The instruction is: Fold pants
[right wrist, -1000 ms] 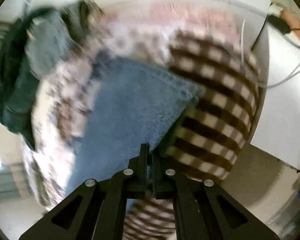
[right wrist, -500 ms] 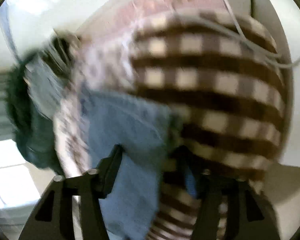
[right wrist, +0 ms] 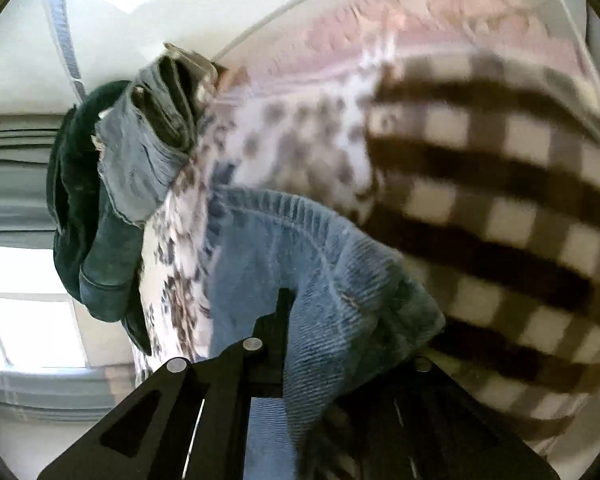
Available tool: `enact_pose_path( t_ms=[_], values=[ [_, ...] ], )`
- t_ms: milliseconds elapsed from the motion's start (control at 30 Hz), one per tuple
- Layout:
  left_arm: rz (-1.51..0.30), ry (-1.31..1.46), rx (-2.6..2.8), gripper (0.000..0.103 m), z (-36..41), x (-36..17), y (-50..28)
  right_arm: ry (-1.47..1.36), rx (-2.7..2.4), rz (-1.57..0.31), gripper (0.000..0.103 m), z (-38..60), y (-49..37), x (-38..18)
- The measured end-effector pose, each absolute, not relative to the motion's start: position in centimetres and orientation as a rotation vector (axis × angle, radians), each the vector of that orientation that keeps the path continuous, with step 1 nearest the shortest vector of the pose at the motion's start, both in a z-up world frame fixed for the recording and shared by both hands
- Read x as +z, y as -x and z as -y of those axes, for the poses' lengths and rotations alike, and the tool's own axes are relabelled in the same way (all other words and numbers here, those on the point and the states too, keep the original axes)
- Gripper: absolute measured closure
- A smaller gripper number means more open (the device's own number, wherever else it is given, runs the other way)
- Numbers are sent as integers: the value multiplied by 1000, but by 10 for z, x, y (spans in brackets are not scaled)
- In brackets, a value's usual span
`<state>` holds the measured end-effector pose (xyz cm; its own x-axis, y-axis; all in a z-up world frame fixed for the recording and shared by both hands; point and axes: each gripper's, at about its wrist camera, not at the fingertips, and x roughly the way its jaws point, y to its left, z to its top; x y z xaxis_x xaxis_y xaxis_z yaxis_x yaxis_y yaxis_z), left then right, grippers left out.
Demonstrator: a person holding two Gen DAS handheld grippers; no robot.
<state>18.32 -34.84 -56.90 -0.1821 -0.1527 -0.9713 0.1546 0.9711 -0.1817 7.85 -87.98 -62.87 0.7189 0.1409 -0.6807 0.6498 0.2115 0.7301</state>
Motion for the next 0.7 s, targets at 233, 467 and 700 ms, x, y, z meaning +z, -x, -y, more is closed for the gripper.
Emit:
enact_pose_path(
  t_ms=[233, 467, 700],
  values=[
    [-1671, 211, -209, 0, 298, -532, -179, -1279, -266, -631, 96, 852, -85, -558],
    [-1596, 303, -147, 0, 214, -504, -170, -1118, 2, -641, 96, 737, -143, -452],
    [-1557, 370, -44, 0, 128, -494, -156, -919, 200, -859, 96, 555, -191, -451]
  ],
)
